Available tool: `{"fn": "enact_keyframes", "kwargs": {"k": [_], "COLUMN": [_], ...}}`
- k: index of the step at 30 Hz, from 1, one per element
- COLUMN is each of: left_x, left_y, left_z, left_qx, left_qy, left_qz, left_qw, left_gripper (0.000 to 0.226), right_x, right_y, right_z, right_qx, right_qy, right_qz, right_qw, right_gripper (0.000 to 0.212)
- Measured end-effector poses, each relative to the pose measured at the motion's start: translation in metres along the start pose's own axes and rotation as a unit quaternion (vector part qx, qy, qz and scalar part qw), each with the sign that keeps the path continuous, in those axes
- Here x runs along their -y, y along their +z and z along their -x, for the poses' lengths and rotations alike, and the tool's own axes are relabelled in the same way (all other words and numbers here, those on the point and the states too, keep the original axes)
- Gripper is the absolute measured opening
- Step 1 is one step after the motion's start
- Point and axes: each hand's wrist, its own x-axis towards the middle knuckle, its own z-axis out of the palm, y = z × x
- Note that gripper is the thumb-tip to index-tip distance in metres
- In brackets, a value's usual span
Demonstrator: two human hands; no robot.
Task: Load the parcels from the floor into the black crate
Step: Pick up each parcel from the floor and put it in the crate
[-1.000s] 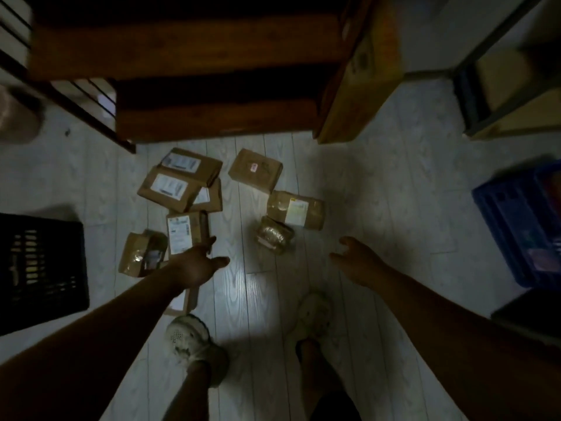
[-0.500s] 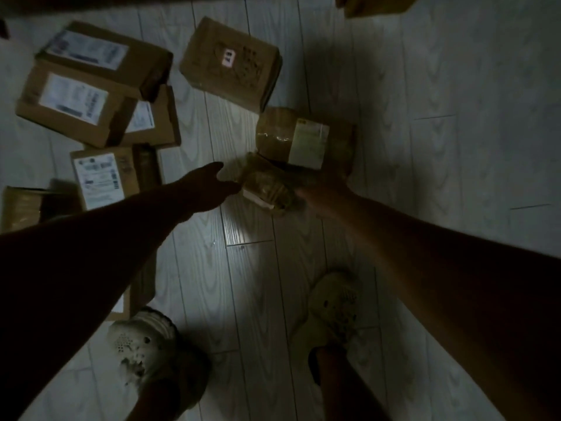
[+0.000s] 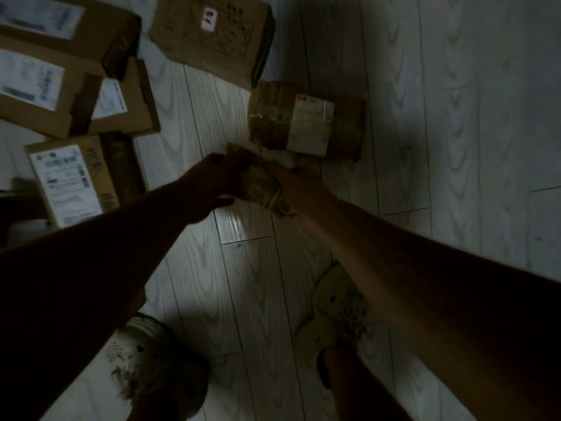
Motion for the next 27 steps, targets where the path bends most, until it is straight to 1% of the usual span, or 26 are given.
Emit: {"fn": "enact_keyframes", "kwargs": {"k": [1, 2, 3, 5, 8, 9, 11, 12, 13, 15, 16, 17, 19, 21, 22, 25, 27], "left_x": [-0.004, -0.008, -0.013, -0.025, -0.045, -0.053, -0.072, -0.082, -0.093, -0.109, -0.116, -0.123, -0.132, -0.138, -0.140, -0.137, -0.130], "left_y": [-0.005, -0.010, -0.017, -0.033, -0.061, -0.072, -0.095, -0.107, -0.122, -0.151, -0.166, -0.180, -0.204, -0.224, -0.232, -0.251, -0.256], "left_z": [0.015, 0.031, 0.049, 0.088, 0.156, 0.180, 0.234, 0.261, 0.288, 0.340, 0.367, 0.394, 0.445, 0.491, 0.513, 0.569, 0.604], "left_qx": [0.000, -0.008, -0.018, -0.038, -0.032, -0.027, -0.027, -0.025, -0.018, 0.005, 0.013, 0.020, 0.022, 0.030, 0.038, 0.038, 0.018], "left_qy": [-0.017, -0.037, -0.056, -0.054, -0.008, 0.006, 0.030, 0.047, 0.073, 0.130, 0.162, 0.190, 0.233, 0.255, 0.260, 0.271, 0.292], "left_qz": [0.004, 0.027, 0.053, 0.072, 0.091, 0.099, 0.117, 0.117, 0.113, 0.106, 0.094, 0.080, 0.057, 0.054, 0.062, 0.083, 0.104], "left_qw": [1.000, 0.999, 0.997, 0.995, 0.995, 0.995, 0.992, 0.992, 0.991, 0.986, 0.982, 0.978, 0.971, 0.965, 0.963, 0.958, 0.951], "left_gripper": [0.040, 0.045, 0.045, 0.045, 0.047, 0.043, 0.031, 0.027, 0.026, 0.029, 0.032, 0.035, 0.038, 0.039, 0.042, 0.053, 0.050], "right_x": [0.006, 0.011, 0.016, 0.036, 0.074, 0.088, 0.117, 0.131, 0.144, 0.164, 0.173, 0.179, 0.188, 0.194, 0.196, 0.202, 0.205], "right_y": [0.001, 0.001, 0.002, 0.010, 0.028, 0.037, 0.057, 0.067, 0.077, 0.097, 0.108, 0.118, 0.138, 0.153, 0.159, 0.170, 0.176], "right_z": [0.017, 0.032, 0.047, 0.086, 0.154, 0.179, 0.235, 0.264, 0.292, 0.347, 0.373, 0.399, 0.447, 0.492, 0.511, 0.565, 0.598], "right_qx": [0.004, 0.019, 0.023, 0.039, 0.049, 0.051, 0.039, 0.030, 0.019, 0.012, 0.010, 0.016, 0.025, 0.029, 0.032, 0.046, 0.059], "right_qy": [-0.005, -0.025, -0.045, -0.091, -0.144, -0.163, -0.188, -0.196, -0.208, -0.212, -0.211, -0.216, -0.239, -0.274, -0.291, -0.335, -0.359], "right_qz": [0.003, 0.032, 0.046, 0.058, 0.087, 0.095, 0.118, 0.104, 0.079, 0.023, 0.013, 0.009, 0.012, 0.011, 0.016, 0.041, 0.063], "right_qw": [1.000, 0.999, 0.998, 0.993, 0.985, 0.981, 0.974, 0.975, 0.975, 0.977, 0.977, 0.976, 0.971, 0.961, 0.956, 0.940, 0.929], "right_gripper": [0.045, 0.025, 0.010, 0.024, 0.036, 0.041, 0.064, 0.074, 0.079, 0.079, 0.077, 0.072, 0.056, 0.042, 0.039, 0.036, 0.041]}}
